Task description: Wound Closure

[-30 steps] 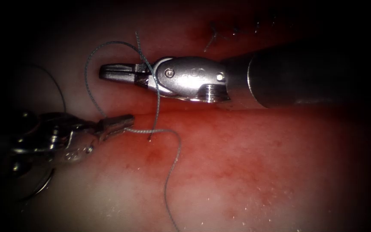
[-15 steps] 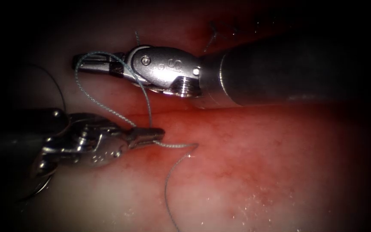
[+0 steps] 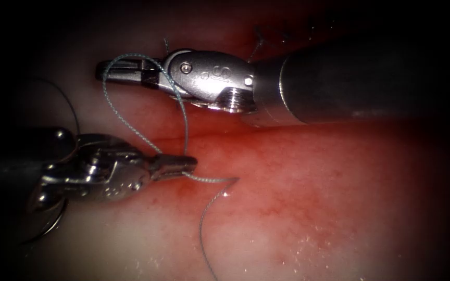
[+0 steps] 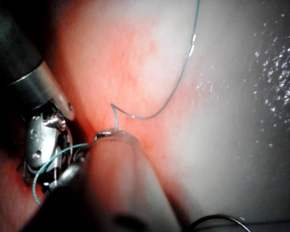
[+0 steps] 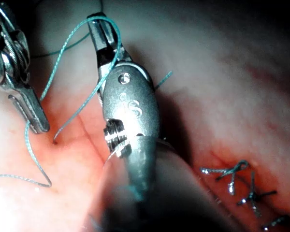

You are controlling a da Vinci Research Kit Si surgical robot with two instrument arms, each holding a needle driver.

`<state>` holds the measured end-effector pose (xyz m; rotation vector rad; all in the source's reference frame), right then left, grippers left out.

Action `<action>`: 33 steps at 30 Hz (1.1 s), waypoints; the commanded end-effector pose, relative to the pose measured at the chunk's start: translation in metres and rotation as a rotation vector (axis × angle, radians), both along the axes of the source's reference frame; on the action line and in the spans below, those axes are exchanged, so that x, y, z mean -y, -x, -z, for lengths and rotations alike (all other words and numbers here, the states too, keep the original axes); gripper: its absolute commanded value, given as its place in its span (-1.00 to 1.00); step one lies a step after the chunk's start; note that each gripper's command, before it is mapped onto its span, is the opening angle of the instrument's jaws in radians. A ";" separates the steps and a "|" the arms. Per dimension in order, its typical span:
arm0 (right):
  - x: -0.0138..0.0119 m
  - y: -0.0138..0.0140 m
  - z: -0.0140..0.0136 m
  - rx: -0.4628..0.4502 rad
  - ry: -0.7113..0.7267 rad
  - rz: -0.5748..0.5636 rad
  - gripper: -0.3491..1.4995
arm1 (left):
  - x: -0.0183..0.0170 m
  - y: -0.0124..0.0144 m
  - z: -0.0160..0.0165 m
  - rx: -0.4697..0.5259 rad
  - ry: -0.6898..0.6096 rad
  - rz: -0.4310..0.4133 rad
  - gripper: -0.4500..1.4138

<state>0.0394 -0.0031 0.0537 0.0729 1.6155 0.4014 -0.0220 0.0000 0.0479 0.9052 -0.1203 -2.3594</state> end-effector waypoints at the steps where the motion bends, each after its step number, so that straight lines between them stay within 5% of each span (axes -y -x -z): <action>1: 0.0001 -0.0005 -0.0007 -0.001 0.001 0.004 -1.00 | -0.0001 0.0006 -0.0005 0.003 -0.001 0.006 -1.00; 6: 0.0000 -0.0009 -0.0011 -0.091 -0.109 0.118 -1.00 | -0.0008 -0.0012 -0.0002 0.003 -0.012 0.014 -1.00; 16: -0.0004 -0.0017 -0.0010 -0.218 -0.189 0.139 -1.00 | -0.0018 -0.0008 -0.0010 0.006 -0.014 0.017 -1.00; 33: 0.0000 -0.0009 -0.0007 -0.212 -0.200 0.149 -1.00 | -0.0034 -0.0015 -0.0012 0.024 -0.029 0.033 -1.00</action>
